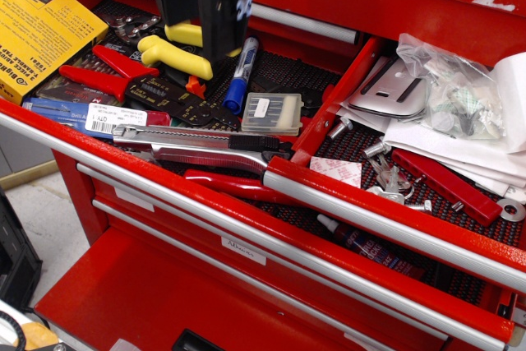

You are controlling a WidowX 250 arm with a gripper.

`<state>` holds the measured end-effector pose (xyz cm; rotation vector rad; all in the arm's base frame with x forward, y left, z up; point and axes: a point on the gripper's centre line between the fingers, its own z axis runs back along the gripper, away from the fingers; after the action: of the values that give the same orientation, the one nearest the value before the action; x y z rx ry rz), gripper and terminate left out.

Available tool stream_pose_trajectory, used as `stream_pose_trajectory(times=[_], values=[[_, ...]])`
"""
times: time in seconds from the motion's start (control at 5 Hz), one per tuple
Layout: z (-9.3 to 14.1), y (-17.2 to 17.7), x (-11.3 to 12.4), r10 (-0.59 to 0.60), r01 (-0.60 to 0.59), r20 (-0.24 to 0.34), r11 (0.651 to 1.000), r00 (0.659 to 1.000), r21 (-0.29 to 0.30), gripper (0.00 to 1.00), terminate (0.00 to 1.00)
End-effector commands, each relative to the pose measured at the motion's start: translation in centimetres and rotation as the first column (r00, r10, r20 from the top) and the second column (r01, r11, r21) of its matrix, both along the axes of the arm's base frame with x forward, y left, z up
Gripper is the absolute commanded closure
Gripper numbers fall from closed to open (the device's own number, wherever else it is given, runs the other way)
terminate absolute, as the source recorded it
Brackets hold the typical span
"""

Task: Pick up box cutter and put into drawer

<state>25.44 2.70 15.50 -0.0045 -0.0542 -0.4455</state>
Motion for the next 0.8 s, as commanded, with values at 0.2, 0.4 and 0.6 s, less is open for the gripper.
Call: stream_pose_trajectory(times=[0.2, 0.4, 0.6], values=[[-6.2, -0.2, -0.4, -0.212, 0.209, 0.155, 0.977, 0.965, 0.033, 0.0, 0.0], [-7.6, 0.4, -0.1, -0.218, 0.216, 0.169, 0.976, 0.961, 0.03, 0.0, 0.0], [-8.4, 1.1, 0.4, -0.228, 0.225, 0.172, 0.974, 0.958, 0.042, 0.0, 0.0]])
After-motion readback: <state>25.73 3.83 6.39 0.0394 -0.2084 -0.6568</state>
